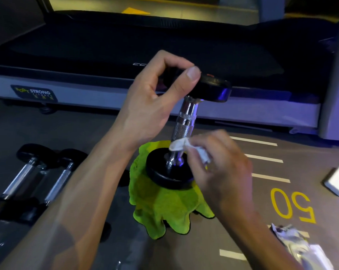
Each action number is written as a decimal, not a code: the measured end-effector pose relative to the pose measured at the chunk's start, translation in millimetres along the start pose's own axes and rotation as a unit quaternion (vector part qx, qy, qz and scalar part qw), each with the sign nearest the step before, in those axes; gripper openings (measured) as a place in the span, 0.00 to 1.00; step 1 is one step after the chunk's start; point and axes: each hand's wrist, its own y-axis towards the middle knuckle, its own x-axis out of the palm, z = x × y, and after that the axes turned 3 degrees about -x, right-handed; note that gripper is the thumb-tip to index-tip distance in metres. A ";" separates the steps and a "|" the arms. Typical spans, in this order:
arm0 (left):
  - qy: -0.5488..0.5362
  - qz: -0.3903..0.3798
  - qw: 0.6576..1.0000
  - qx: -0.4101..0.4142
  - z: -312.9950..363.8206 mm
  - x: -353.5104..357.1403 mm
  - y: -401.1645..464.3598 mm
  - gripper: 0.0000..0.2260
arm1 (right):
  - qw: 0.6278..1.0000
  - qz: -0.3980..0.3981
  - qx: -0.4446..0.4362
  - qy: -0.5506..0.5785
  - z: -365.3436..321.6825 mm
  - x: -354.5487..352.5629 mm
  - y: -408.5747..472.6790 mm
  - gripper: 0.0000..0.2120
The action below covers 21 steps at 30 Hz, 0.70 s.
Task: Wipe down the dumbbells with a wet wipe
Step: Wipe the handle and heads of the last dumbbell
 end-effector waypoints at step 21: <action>0.002 0.020 1.000 0.008 -1.3 3.2 0.6 0.06 | 0.944 -0.321 0.057 -0.053 -44.3 -1.9 30.4 0.07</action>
